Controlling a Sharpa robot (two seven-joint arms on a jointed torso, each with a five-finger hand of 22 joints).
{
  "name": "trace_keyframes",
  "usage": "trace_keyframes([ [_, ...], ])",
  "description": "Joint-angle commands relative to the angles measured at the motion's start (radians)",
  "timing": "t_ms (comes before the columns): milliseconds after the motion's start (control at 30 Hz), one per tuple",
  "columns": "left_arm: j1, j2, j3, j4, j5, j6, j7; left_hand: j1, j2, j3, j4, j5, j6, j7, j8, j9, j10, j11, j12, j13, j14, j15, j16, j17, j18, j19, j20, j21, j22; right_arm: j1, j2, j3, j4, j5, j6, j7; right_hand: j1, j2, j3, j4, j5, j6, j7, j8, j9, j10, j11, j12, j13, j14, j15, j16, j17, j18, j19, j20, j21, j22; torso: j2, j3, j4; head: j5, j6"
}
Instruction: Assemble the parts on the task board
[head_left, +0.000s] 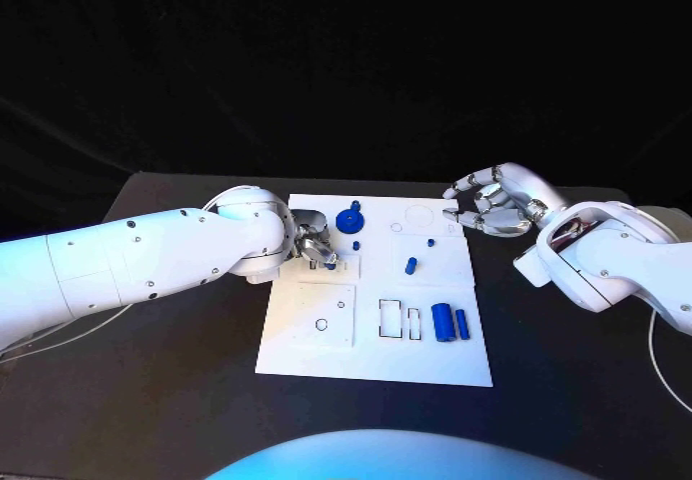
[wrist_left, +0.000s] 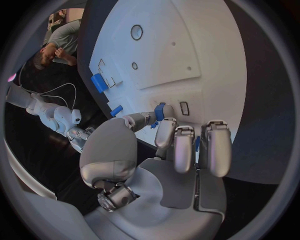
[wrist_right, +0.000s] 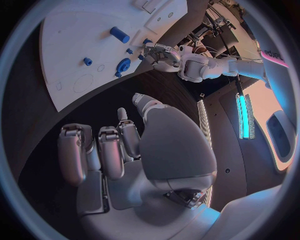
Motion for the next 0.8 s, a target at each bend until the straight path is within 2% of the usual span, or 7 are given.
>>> trace_keyframes([
  [33,-0.004,0.007,-0.003,0.002,0.015,0.041,0.008,0.011,0.015,0.086,-0.1,-0.004,0.05,-0.041,-0.006,0.001,0.009,0.001,0.007,0.002,0.104,-0.006,0.004,0.263,-0.02,0.017,-0.008,0.003,0.071,-0.001,-0.001,0.0,0.002,-0.012,0.015,0.0,-0.003,-0.008,0.007,0.0,0.006,-0.001,-0.003,0.005,-0.001,0.003,-0.001,0.001,0.068,0.094,-0.009,-0.004,0.225,0.009,0.04,-0.007,-0.003,0.174,0.0,0.0002,0.0004,-0.001,-0.001],
  [100,-0.004,0.007,-0.003,0.001,0.015,0.043,0.008,0.009,0.014,0.083,-0.099,-0.004,0.05,-0.041,-0.006,0.0,0.01,0.001,0.007,0.003,0.104,-0.006,0.004,0.263,-0.02,0.017,-0.008,0.003,0.071,-0.001,-0.001,0.0,0.002,-0.012,0.015,0.0,-0.003,-0.008,0.007,0.0,0.006,-0.001,-0.003,0.005,-0.001,0.003,-0.001,0.001,0.068,0.094,-0.009,-0.004,0.225,0.009,0.04,-0.007,-0.003,0.174,0.0,0.0006,0.0008,-0.001,-0.001],
  [367,-0.003,0.007,-0.003,-0.001,0.015,0.043,0.008,-0.033,0.012,0.003,-0.053,-0.006,0.064,-0.046,-0.014,-0.008,0.014,-0.002,0.01,0.012,0.104,-0.008,0.004,0.263,-0.02,0.018,-0.009,0.002,0.073,-0.001,-0.002,0.0,0.004,-0.012,0.014,-0.001,-0.003,-0.008,0.007,0.0,0.006,-0.001,-0.003,0.005,-0.001,0.003,-0.001,0.001,0.068,0.094,-0.009,-0.004,0.225,0.009,0.04,-0.007,-0.003,0.174,0.0,0.0005,0.0005,0.0,0.0],
  [800,-0.003,0.01,-0.003,-0.009,0.014,0.04,0.009,-0.054,0.017,-0.07,-0.008,-0.007,0.077,-0.049,-0.019,-0.015,0.021,-0.004,0.016,0.024,0.104,-0.01,0.004,0.263,-0.02,0.019,-0.011,0.002,0.073,-0.001,-0.004,0.0,0.004,-0.012,0.013,0.0,-0.004,-0.01,0.009,0.001,0.006,-0.001,-0.003,0.007,-0.002,0.001,-0.001,0.0,0.066,0.093,-0.009,-0.005,0.223,0.009,0.039,-0.007,-0.005,0.173,0.0,0.0001,0.0004,-0.002,-0.001],
])
